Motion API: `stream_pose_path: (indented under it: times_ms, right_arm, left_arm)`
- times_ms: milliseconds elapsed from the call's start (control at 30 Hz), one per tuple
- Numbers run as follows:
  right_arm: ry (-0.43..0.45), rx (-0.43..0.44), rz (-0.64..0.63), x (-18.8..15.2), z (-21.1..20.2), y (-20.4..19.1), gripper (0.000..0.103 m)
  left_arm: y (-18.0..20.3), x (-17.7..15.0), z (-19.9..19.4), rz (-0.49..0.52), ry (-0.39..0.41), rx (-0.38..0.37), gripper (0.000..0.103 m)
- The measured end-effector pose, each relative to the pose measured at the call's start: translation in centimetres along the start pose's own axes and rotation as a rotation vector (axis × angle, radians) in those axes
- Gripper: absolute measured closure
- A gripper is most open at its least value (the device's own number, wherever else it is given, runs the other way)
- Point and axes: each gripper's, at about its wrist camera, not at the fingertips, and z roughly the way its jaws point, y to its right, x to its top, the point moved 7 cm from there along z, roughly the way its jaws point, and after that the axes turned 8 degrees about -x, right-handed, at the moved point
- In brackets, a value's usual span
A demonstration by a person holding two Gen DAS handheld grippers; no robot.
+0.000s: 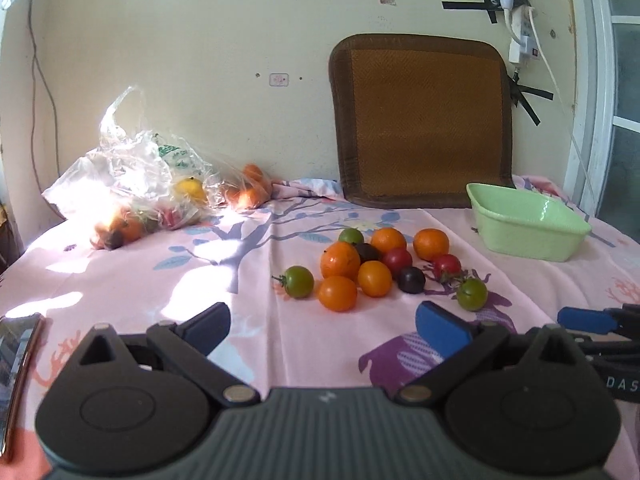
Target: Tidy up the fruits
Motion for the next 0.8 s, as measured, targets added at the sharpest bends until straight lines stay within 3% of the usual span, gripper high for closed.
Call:
stream_pose_path:
  times_ms: [100, 167, 267, 333, 433, 500, 600, 700, 800]
  right_arm:
    - [0.021, 0.003, -0.035, 0.9, 0.4, -0.6, 0.051]
    - [0.021, 0.014, -0.056, 1.6, 1.1, -1.2, 0.056]
    - [0.019, 0.023, -0.085, 2.4, 2.2, -1.9, 0.061]
    - [0.01, 0.018, -0.108, 2.6, 3.0, -2.3, 0.061]
    - [-0.021, 0.027, -0.111, 2.6, 4.2, -2.5, 0.062]
    - [-0.037, 0.028, -0.11, 2.8, 4.8, -2.7, 0.062]
    - [-0.057, 0.035, -0.124, 2.8, 5.5, -3.0, 0.062]
    - [-0.073, 0.052, -0.154, 2.7, 6.2, -3.5, 0.073]
    - [-0.057, 0.066, -0.161, 2.7, 5.9, -3.5, 0.074]
  left_arm:
    - [-0.2, 0.4, 2.6, 0.036, -0.061, -0.032, 0.029]
    - [-0.4, 0.6, 4.4, 0.017, -0.096, -0.07, 0.034]
    - [-0.9, 0.2, 6.9, -0.026, -0.159, -0.099, 0.05]
    - [-1.2, -0.2, 8.2, -0.064, -0.189, -0.124, 0.052]
    - [-1.2, -0.3, 8.5, -0.08, -0.178, -0.129, 0.058]
    - [-1.0, -0.2, 8.5, -0.079, -0.168, -0.131, 0.07]
    - [-0.8, -0.1, 8.2, -0.081, -0.157, -0.126, 0.071]
    - [-0.1, -0.3, 7.3, -0.103, -0.155, -0.149, 0.071]
    - [1.8, -0.2, 6.0, -0.103, -0.142, -0.22, 0.071]
